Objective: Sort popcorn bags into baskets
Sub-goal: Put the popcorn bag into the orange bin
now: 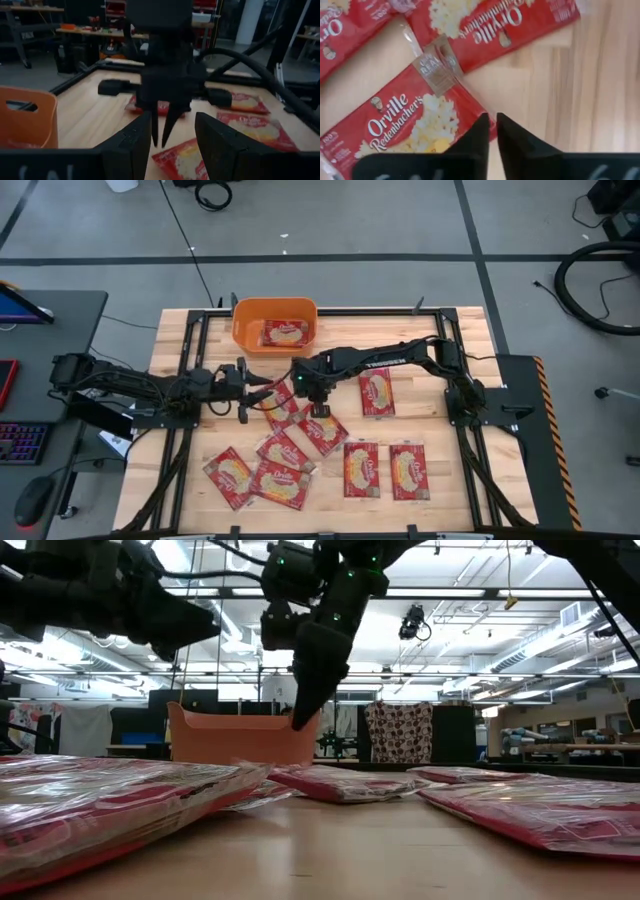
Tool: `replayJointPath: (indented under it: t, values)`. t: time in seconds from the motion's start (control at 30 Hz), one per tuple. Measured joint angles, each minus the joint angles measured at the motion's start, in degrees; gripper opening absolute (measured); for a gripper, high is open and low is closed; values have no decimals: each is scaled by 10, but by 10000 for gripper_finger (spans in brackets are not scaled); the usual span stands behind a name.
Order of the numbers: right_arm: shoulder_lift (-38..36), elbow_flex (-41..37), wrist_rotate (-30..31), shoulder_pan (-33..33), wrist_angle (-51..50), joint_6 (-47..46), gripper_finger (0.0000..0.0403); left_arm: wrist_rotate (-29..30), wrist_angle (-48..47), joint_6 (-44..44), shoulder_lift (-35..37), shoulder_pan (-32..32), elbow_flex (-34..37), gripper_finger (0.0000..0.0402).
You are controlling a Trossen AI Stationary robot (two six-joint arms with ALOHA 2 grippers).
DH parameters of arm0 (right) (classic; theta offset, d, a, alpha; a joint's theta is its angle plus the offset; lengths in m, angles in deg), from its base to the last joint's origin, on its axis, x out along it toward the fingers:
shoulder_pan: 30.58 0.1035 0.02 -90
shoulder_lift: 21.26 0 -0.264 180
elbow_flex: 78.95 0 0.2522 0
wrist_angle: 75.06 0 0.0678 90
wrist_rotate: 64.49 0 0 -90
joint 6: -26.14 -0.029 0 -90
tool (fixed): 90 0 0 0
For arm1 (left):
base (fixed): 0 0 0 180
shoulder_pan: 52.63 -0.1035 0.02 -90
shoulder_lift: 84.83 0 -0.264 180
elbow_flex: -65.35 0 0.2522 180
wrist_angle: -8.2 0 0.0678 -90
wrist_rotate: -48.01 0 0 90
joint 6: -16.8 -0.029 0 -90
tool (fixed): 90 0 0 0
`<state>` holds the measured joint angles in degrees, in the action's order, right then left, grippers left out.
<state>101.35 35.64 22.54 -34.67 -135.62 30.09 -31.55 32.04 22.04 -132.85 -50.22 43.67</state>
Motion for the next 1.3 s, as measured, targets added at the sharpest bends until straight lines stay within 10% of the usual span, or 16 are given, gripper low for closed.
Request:
replayJointPath:
  t: [0.53,1.3]
  values:
    - [1,-70,4,0,41,-226,187,0,2,16,0,0,0,157]
    - [1,-121,86,17,154,-165,12,0,1,-13,0,0,0,157]
